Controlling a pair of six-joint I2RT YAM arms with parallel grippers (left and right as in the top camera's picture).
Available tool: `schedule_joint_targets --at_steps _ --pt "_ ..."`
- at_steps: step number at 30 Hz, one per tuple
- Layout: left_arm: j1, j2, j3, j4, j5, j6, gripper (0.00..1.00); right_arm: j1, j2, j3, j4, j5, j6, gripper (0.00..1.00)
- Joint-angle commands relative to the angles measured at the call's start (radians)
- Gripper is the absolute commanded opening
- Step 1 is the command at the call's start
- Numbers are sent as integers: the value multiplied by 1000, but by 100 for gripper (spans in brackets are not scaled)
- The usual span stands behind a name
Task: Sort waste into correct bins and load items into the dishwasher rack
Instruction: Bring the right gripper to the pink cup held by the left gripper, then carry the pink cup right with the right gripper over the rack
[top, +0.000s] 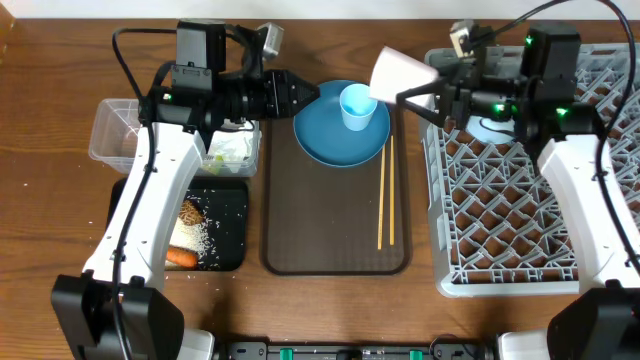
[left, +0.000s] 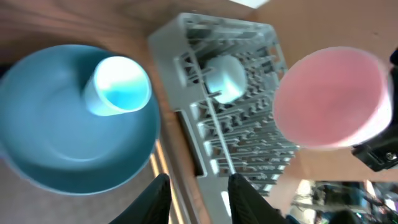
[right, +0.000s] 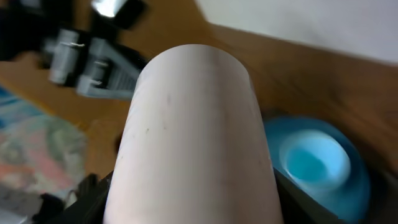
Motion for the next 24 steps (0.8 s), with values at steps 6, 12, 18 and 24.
schedule_joint_targets --at_steps 6,12,18,24 --pt "2 7 6 -8 -112 17 32 -26 -171 31 -255 470 -24 27" --pt "2 7 6 -32 -230 17 31 -26 -249 37 -461 694 38 26" --pt "2 7 6 -69 -381 17 32 -26 -256 37 -639 819 63 26" --pt "2 8 6 -91 -433 17 33 -26 -256 37 -728 927 88 25"
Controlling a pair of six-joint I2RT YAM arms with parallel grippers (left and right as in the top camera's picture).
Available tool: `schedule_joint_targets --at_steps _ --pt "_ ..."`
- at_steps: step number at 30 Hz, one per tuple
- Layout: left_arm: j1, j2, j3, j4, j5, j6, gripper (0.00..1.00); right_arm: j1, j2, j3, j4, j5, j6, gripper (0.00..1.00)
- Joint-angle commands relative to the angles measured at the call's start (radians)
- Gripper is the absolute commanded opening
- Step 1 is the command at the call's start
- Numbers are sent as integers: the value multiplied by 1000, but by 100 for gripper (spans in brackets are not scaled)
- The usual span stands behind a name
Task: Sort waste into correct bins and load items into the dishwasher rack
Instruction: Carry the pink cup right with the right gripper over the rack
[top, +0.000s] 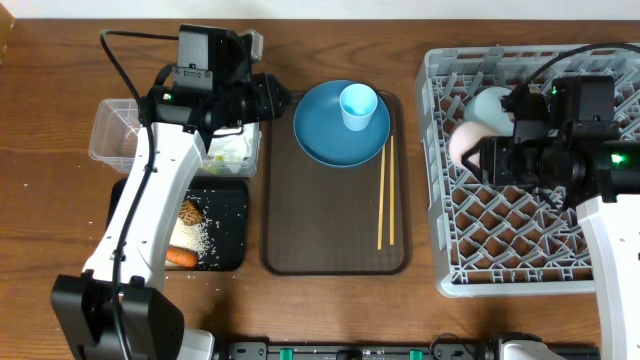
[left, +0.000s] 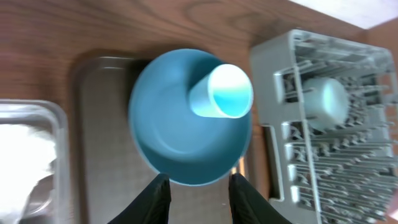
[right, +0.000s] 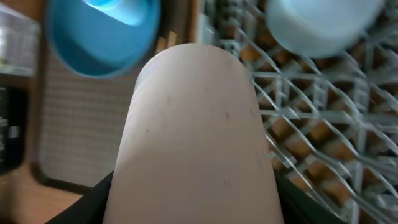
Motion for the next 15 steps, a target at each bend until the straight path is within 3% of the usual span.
schedule_joint_targets --at_steps 1,3,15 --pt "2 8 6 -5 -58 17 33 -5 -1 15 -35 100 35 25" --pt "2 8 6 -6 -58 17 43 -5 1 14 -71 142 53 25" --pt "2 19 6 -43 -60 17 43 -5 115 14 -119 150 59 21"
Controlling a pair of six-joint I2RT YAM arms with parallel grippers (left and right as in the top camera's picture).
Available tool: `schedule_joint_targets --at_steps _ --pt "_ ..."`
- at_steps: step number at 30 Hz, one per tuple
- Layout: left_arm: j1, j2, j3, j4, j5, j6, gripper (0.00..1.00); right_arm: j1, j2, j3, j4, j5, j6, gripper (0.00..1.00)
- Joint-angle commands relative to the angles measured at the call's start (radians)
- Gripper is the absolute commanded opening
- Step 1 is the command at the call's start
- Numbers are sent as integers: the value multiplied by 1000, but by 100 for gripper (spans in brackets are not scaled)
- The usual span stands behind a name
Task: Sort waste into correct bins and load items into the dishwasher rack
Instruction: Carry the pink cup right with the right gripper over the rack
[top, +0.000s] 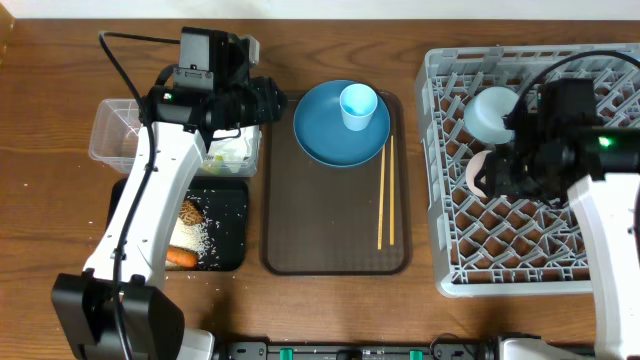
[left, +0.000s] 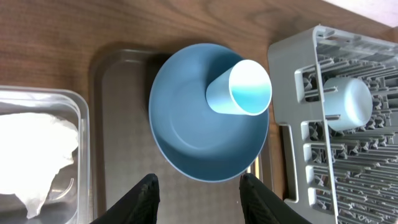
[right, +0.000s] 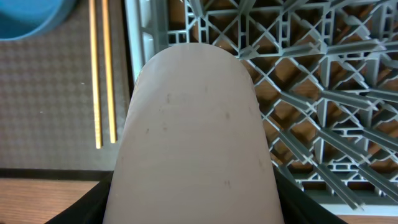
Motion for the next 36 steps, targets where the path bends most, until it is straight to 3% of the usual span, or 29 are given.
schedule_joint_targets --at_steps 1,11,36 --pt "2 16 6 -8 -24 13 43 -5 49 14 3 -5 19 21" --pt "2 16 4 -21 -39 13 43 -5 127 14 -3 -33 19 20" --pt "2 16 1 -36 -40 13 43 -5 129 -70 18 -25 19 19"
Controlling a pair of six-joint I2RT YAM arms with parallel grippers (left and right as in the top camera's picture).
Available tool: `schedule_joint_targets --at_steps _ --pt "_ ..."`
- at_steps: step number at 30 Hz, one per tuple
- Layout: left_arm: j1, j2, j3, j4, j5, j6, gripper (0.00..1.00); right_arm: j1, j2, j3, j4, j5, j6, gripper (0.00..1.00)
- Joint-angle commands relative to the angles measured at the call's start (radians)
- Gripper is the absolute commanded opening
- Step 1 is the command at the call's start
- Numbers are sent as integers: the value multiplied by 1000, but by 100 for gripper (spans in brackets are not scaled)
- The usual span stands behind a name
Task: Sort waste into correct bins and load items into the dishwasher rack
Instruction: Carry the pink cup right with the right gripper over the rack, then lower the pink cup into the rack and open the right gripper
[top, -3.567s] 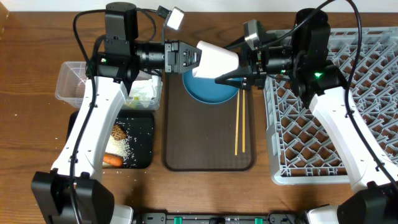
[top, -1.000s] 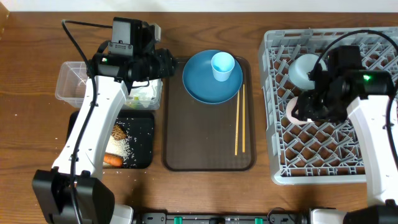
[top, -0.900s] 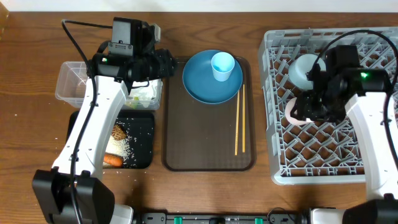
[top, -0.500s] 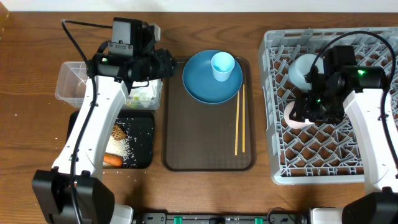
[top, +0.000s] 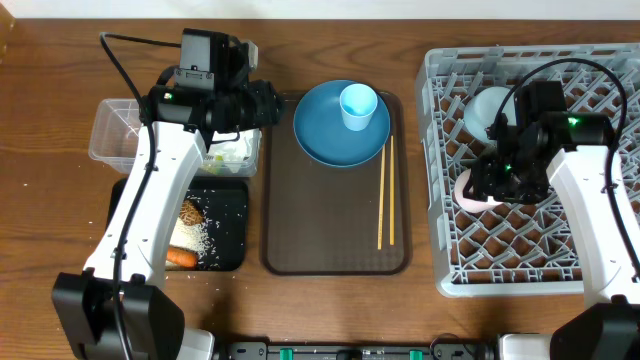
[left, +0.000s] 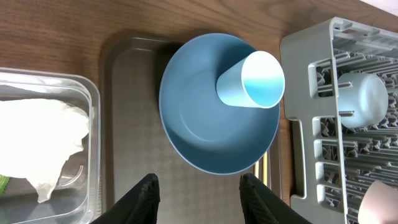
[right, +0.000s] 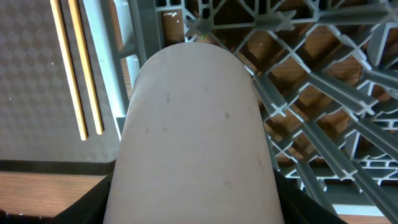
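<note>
My right gripper (right: 194, 205) is shut on a pale pink cup (right: 194, 124), held low over the left part of the grey dishwasher rack (top: 560, 250); overhead, the pink cup (top: 466, 192) peeks out under the arm. A light blue cup (top: 490, 108) stands upside down in the rack's back left. My left gripper (left: 198, 186) is open above the brown tray (top: 330, 215), near a blue plate (top: 325, 135) that carries a small blue cup (top: 358, 105). Two yellow chopsticks (top: 385, 190) lie on the tray's right side.
A clear bin (top: 130, 130) with white paper stands at the left, next to the tray. In front of it a black tray (top: 225, 215) holds rice, a carrot and other food scraps. The table is brown wood.
My right gripper with the pink cup has moved toward the rack's front and lower into it. The left gripper has hardly moved and is still open.
My right gripper held the pink cup in the air near the blue plate while the left gripper hovered close by the plate. Then the cup was over the rack's left edge and the left arm had drawn back. Now the cup sits low in the rack.
</note>
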Motion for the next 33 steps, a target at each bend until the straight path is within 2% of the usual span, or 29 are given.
schedule_joint_targets --at_steps 1,18,19,21,23,30,33 --pt "2 14 1 -1 -14 13 43 -5 1 -6 1 -1 13 19" --pt "2 14 1 -14 -59 13 43 -5 1 -89 22 2 12 20" --pt "2 14 1 -15 -59 13 43 -5 1 -89 23 2 13 24" --pt "2 14 1 -16 -59 13 43 -5 1 -89 26 2 13 39" --pt "2 14 1 -16 -59 13 43 -5 1 -89 29 2 13 47" --pt "2 14 1 -18 -65 13 44 -5 1 -89 17 3 13 56" --pt "2 14 1 -19 -65 13 44 -5 1 -89 18 3 13 57"
